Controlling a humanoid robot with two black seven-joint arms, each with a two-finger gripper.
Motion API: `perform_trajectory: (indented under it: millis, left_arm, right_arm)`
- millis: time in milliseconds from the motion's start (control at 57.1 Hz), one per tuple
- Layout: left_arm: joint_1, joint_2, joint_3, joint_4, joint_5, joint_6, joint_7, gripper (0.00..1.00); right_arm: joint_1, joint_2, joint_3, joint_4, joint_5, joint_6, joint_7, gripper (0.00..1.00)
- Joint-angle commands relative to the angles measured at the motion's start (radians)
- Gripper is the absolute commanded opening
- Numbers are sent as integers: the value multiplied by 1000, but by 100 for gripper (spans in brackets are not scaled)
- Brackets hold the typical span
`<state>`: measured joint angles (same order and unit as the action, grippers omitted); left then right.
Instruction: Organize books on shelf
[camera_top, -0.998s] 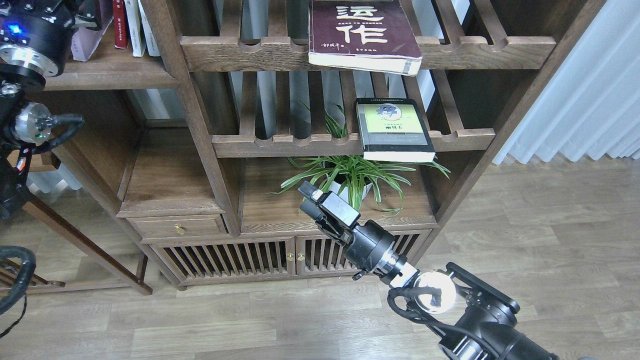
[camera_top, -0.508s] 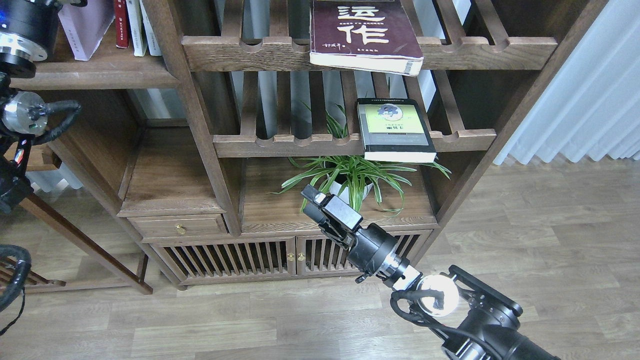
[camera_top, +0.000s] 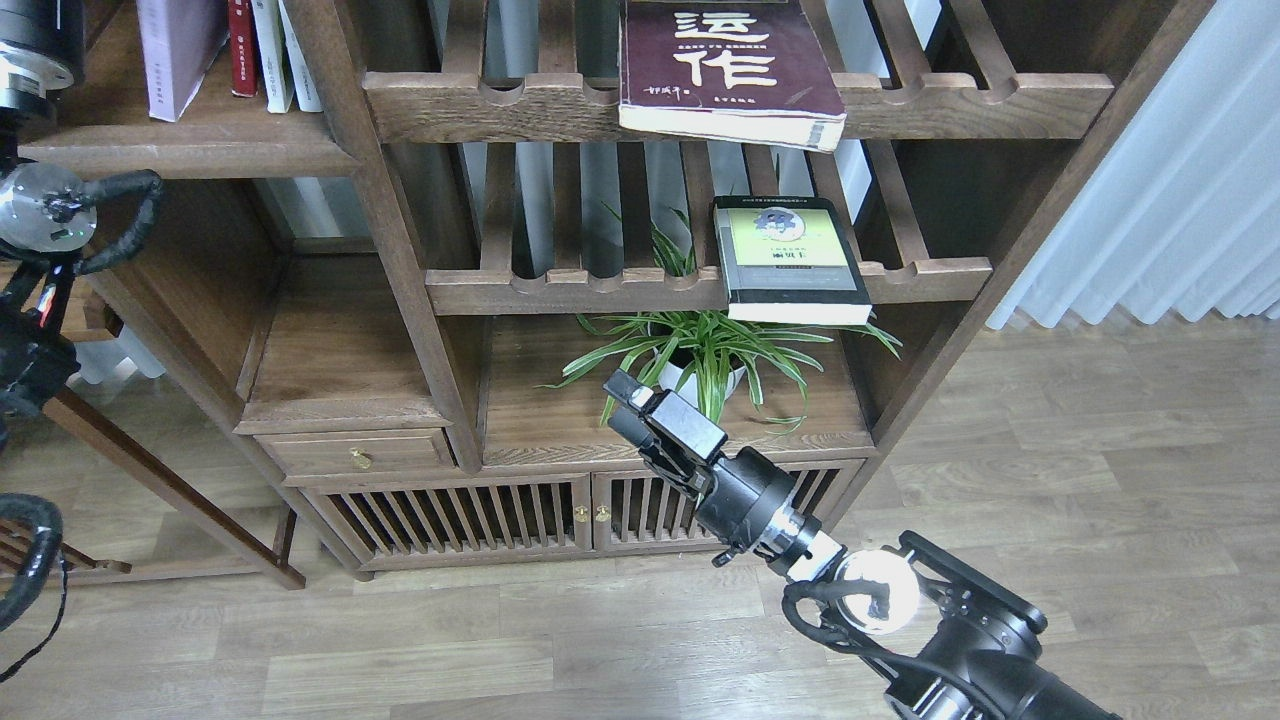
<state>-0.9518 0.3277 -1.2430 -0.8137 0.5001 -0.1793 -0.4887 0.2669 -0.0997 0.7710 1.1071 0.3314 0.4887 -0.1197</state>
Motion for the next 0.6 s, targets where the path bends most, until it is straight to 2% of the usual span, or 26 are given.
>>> perform_trajectory:
  millis: [0,53,105,175,245,368,578]
  left_arm:
    - [138,2,-61,-150,-109,-92,0,85]
    - [235,2,-90,-258,-129,-100,0,85]
    - [301,1,-114,-317,-137,-108,0,86]
    - [376,-13,-147,-380,-150,-114,0,92]
    - [418,-22,-150,-420,-175,-121,0,99]
    - [475,-39,-148,-464,-209,-141,0,100]
    - [587,-168,-133,-527,-210,-241,0,100]
  right_arm:
    - [0,3,10,3,1,0,2,98]
    - [0,8,27,2,1,0,2,98]
    - [0,12,36,2,1,0,2,98]
    - [2,14,44,0,1,0,3,98]
    - [2,15,51,0,3,0,14,98]
    - [3,18,77,0,3,0,32,98]
    - [11,14,94,-3,-2,0,32,98]
